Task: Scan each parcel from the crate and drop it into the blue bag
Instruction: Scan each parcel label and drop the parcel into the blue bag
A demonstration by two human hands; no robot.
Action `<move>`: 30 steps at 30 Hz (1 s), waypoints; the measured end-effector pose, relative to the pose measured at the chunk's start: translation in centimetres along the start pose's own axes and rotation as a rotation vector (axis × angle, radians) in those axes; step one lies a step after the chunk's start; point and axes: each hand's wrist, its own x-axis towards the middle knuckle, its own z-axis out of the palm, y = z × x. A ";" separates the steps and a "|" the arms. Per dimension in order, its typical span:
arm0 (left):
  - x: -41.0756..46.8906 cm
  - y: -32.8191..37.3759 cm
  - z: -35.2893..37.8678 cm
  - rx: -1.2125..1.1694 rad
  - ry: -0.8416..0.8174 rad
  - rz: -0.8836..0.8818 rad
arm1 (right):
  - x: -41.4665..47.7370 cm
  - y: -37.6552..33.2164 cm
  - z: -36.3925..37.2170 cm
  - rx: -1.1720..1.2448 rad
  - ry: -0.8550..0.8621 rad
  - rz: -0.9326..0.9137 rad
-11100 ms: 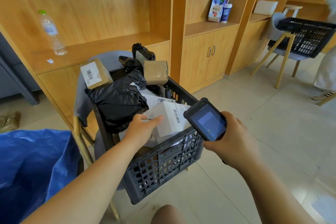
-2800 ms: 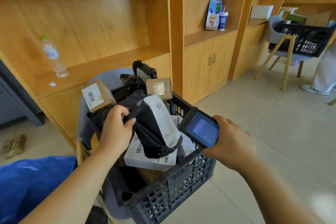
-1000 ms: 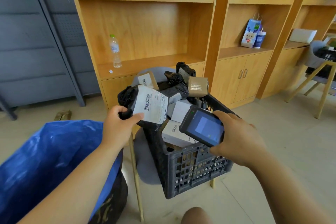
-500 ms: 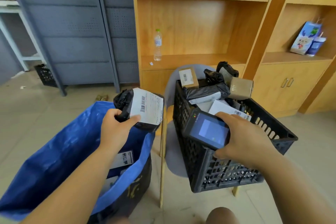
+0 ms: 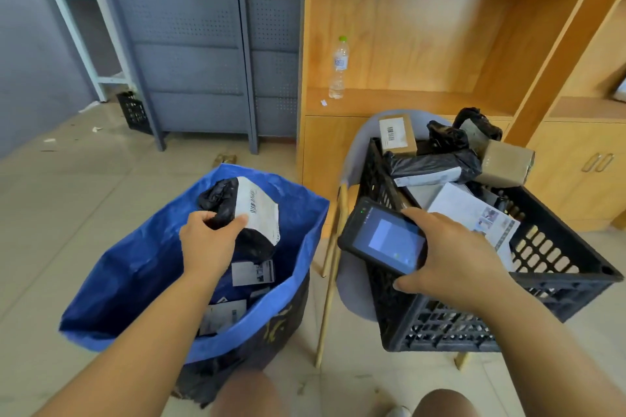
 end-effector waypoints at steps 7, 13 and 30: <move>0.7 -4.4 -0.8 0.320 -0.295 -0.073 | 0.4 -0.2 0.6 0.017 -0.004 -0.006; -1.2 -2.6 2.8 0.309 -0.477 0.037 | -0.5 2.6 0.2 0.028 0.021 0.084; -5.7 11.3 24.4 0.244 -0.733 0.465 | -1.9 18.8 -2.4 0.036 0.178 0.508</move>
